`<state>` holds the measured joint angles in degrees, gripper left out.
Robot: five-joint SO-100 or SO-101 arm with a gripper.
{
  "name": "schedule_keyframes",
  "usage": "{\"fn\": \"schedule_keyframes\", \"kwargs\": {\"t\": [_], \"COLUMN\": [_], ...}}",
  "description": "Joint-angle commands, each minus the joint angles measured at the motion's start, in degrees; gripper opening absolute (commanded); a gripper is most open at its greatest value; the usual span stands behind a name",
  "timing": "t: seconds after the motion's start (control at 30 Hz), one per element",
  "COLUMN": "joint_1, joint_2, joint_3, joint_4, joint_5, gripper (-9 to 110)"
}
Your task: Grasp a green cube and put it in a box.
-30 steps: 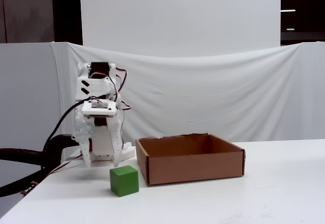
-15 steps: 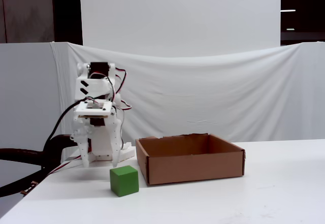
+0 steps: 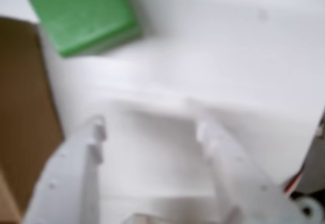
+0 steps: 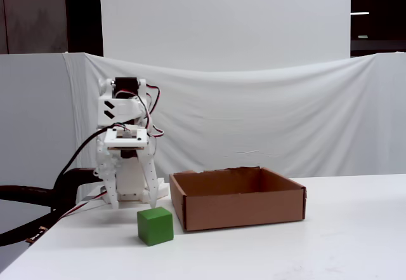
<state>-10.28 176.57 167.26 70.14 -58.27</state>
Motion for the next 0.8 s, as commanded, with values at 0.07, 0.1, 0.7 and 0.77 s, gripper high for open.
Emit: {"fn": "schedule_keyframes", "kwargs": {"t": [0.07, 0.1, 0.7, 0.77], "joint_1": [-1.3, -1.3, -4.1, -4.1], "joint_2": [-10.5, -12.7, -37.3, -39.1], "joint_3": [-11.9, -14.0, -29.4, -29.9], "joint_4": [-1.8, -2.3, -13.2, -14.2], "joint_5": [0.2, 0.2, -0.4, -0.4], "gripper": [27, 27, 28, 27]}}
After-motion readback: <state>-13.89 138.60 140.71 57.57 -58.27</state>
